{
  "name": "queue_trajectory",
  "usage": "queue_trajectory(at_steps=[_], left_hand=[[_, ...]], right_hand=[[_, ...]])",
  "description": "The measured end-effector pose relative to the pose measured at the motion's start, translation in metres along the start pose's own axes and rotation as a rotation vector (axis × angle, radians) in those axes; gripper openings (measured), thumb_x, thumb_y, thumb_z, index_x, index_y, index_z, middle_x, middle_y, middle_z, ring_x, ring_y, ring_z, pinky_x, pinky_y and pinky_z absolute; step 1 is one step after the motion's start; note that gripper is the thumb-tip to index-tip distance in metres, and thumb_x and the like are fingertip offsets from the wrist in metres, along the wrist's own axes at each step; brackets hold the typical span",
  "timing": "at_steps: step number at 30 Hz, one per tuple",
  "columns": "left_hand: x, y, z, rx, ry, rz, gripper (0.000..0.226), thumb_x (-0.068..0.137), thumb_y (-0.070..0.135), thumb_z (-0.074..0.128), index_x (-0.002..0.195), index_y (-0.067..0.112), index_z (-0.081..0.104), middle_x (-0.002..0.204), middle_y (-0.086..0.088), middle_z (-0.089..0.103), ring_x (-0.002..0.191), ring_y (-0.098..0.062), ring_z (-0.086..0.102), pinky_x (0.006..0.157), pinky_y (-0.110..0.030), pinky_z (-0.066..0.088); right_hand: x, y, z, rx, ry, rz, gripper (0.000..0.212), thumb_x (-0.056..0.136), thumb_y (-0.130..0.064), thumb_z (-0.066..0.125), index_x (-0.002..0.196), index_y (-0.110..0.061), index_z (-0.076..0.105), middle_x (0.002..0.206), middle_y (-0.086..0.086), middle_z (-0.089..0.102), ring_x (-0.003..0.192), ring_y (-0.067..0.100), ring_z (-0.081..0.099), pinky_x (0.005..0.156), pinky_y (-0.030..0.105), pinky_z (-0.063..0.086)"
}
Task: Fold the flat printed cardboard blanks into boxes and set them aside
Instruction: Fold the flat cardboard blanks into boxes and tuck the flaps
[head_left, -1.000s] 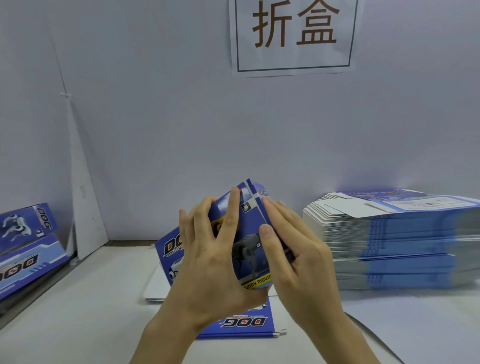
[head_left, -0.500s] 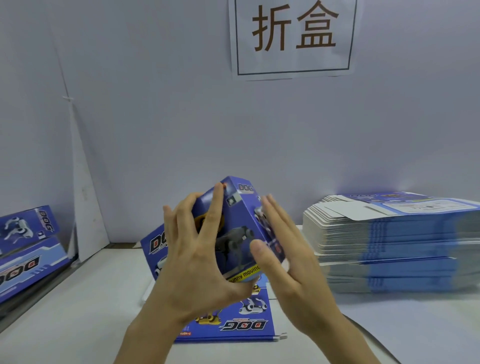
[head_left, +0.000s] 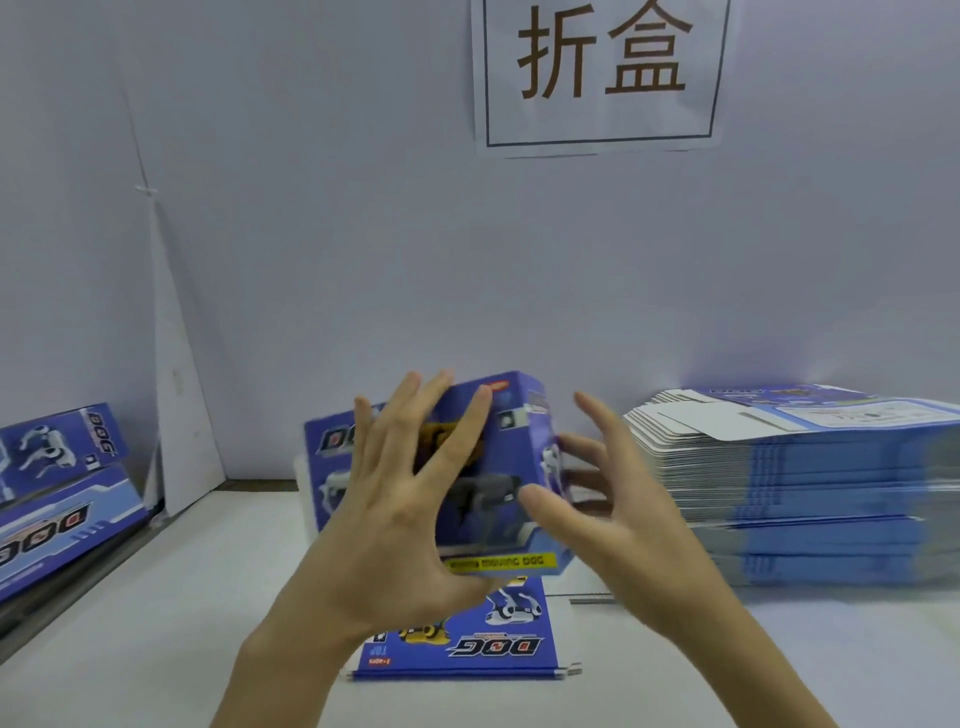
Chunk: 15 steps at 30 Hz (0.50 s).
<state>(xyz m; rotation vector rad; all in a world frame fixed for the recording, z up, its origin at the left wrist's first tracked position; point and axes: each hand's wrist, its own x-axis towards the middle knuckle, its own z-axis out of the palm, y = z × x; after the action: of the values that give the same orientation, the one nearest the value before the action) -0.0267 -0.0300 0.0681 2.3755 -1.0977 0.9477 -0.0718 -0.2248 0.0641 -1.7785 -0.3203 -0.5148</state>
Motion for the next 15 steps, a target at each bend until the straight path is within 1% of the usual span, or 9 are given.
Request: queue_trajectory(at_steps=[2,4,5,7,9,11,12,13,15], left_hand=[[0.0,0.0,0.005,-0.05,0.039,-0.069,0.117,0.061,0.077,0.059,0.153,0.033,0.002,0.16,0.004,-0.006,0.149,-0.018,-0.011,0.119,-0.037,-0.014],[0.002,0.001,0.003,-0.277,0.116,-0.321,0.118,0.057,0.086,0.053,0.15,0.044,-0.005,0.157,0.019,-0.015,0.144,0.001,-0.015,0.117,-0.025,-0.004],[0.003,0.0,0.003,-0.403,0.174,-0.475,0.117,0.057,0.09,0.051,0.149,0.046,-0.006,0.157,0.022,-0.012,0.142,0.008,-0.009,0.112,-0.018,0.003],[0.003,-0.007,0.006,-0.584,0.207,-0.771,0.119,0.06,0.088,0.051,0.152,0.037,-0.004,0.161,0.008,0.006,0.143,-0.001,0.013,0.11,-0.023,0.015],[0.002,-0.013,0.008,-0.858,0.113,-0.945,0.13,0.054,0.085,0.062,0.154,0.03,0.0,0.158,-0.001,0.025,0.141,-0.017,0.031,0.113,-0.035,0.022],[0.001,-0.014,0.008,-1.207,0.076,-0.915,0.15,0.03,0.079,0.078,0.153,0.03,0.008,0.151,-0.004,0.04,0.134,-0.023,0.043,0.114,-0.047,0.028],[0.001,-0.014,0.008,-1.293,0.097,-0.867,0.152,0.025,0.074,0.083,0.153,0.028,0.014,0.145,-0.005,0.049,0.129,-0.024,0.049,0.112,-0.051,0.031],[0.002,-0.014,0.008,-1.326,0.126,-0.811,0.145,0.026,0.068,0.087,0.149,0.024,0.024,0.134,-0.005,0.059,0.122,-0.023,0.057,0.109,-0.053,0.036],[0.003,-0.015,0.011,-1.293,0.172,-0.73,0.112,0.036,0.054,0.091,0.131,0.017,0.044,0.109,0.001,0.071,0.104,-0.021,0.068,0.097,-0.049,0.047]], right_hand=[[0.005,0.004,-0.007,0.108,0.064,0.132,0.097,0.07,-0.032,0.087,0.143,-0.046,0.026,0.116,-0.012,0.059,0.09,0.0,0.068,0.059,0.018,0.054],[0.01,0.011,-0.014,0.185,0.187,0.162,0.1,0.075,-0.007,0.08,0.149,-0.04,0.021,0.115,-0.006,0.059,0.085,0.003,0.07,0.056,0.018,0.054],[0.012,0.014,-0.016,0.231,0.236,0.168,0.101,0.076,0.001,0.078,0.15,-0.039,0.022,0.115,-0.005,0.059,0.084,0.006,0.072,0.056,0.018,0.054],[0.014,0.022,-0.018,0.394,0.232,0.19,0.098,0.071,0.002,0.078,0.146,-0.038,0.03,0.112,0.001,0.061,0.082,0.014,0.074,0.059,0.022,0.056],[0.015,0.026,-0.02,0.556,0.098,0.222,0.085,0.06,-0.007,0.077,0.134,-0.034,0.046,0.107,0.012,0.062,0.083,0.024,0.073,0.064,0.032,0.058],[0.015,0.026,-0.023,0.626,-0.073,0.252,0.071,0.054,-0.015,0.078,0.121,-0.025,0.056,0.105,0.02,0.061,0.09,0.029,0.07,0.07,0.038,0.059],[0.015,0.028,-0.025,0.608,-0.126,0.272,0.068,0.053,-0.017,0.078,0.117,-0.022,0.057,0.105,0.019,0.065,0.091,0.029,0.071,0.071,0.037,0.059],[0.013,0.029,-0.026,0.556,-0.155,0.304,0.067,0.052,-0.016,0.078,0.116,-0.021,0.057,0.105,0.015,0.069,0.092,0.028,0.071,0.072,0.036,0.059],[0.011,0.031,-0.028,0.311,-0.201,0.363,0.067,0.057,-0.015,0.075,0.12,-0.021,0.054,0.107,0.006,0.073,0.096,0.024,0.071,0.083,0.039,0.059]])
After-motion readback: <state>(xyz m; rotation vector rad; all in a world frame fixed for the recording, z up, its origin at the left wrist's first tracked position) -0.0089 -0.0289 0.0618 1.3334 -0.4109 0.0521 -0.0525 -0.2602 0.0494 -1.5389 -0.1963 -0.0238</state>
